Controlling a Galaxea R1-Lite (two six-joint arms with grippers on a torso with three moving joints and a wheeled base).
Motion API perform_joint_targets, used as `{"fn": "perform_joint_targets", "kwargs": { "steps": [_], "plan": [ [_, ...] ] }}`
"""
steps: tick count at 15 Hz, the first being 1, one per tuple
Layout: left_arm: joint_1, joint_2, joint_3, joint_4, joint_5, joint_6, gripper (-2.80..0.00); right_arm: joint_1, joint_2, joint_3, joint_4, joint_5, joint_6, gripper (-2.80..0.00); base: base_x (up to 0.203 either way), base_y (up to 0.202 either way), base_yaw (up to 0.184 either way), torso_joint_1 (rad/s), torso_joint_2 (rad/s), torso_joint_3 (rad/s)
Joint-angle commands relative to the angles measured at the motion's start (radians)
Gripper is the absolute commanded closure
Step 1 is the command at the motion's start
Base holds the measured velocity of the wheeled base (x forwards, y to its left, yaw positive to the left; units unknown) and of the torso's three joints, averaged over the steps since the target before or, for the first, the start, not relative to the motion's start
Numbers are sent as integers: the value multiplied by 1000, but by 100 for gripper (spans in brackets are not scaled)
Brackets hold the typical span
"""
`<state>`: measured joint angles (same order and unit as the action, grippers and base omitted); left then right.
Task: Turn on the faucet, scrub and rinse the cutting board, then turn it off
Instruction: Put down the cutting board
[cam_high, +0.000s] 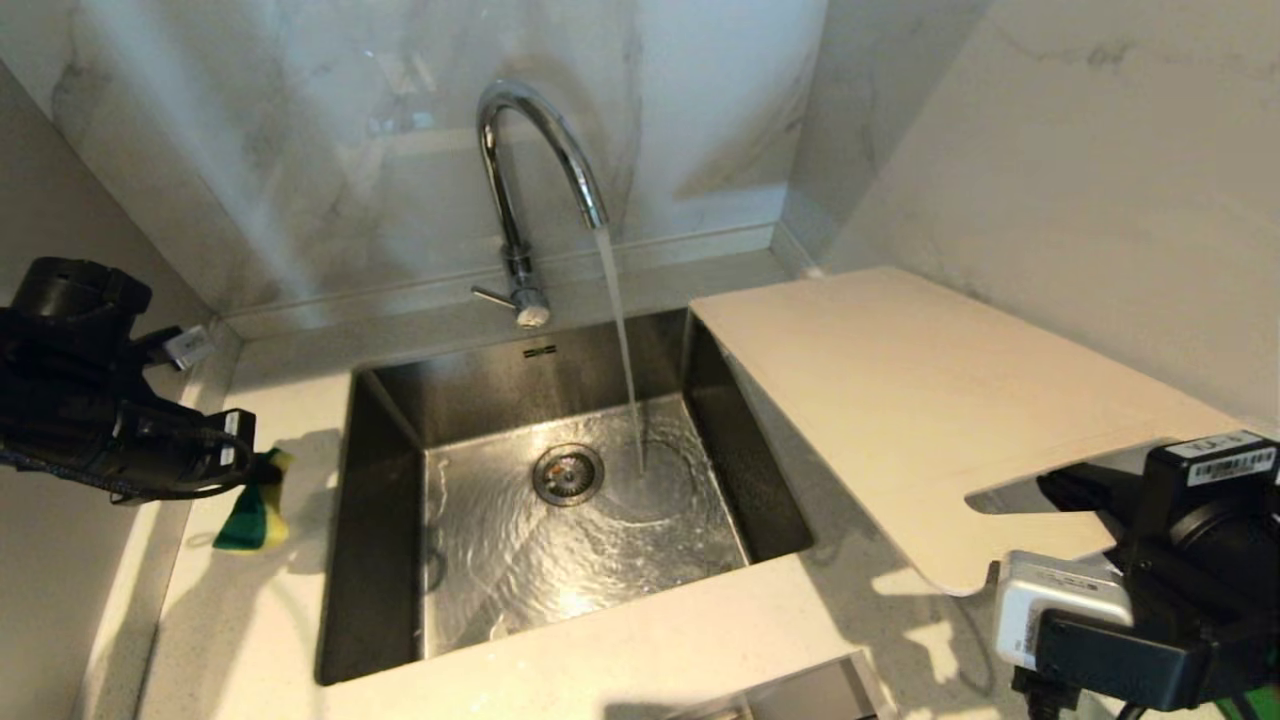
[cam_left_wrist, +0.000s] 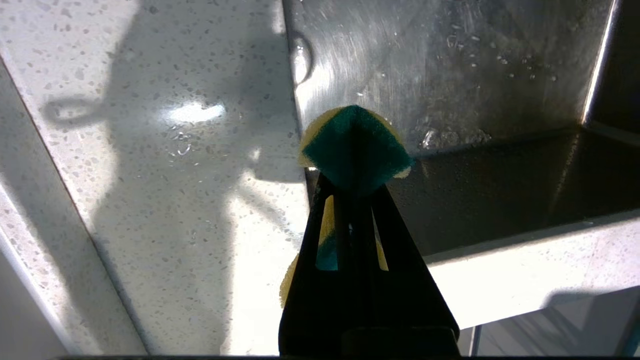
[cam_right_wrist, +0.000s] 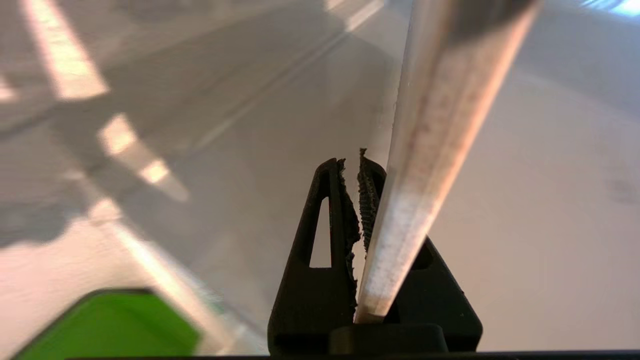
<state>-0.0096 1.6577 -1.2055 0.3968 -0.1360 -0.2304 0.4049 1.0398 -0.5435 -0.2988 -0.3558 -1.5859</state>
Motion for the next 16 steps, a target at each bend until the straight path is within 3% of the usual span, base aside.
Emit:
{"fn": "perform_joint_targets", "kwargs": {
  "steps": [1,16],
  "plan": [
    [-3,2,1,2,-1,-10,0,-2,45,30,-1,-18,6,0,0,0,0,0,0,0],
    [-33,65,-15,1,-2,-46,0,-3,288,128,0,-36,165,0,0,0,0,0,0,0]
  ]
}}
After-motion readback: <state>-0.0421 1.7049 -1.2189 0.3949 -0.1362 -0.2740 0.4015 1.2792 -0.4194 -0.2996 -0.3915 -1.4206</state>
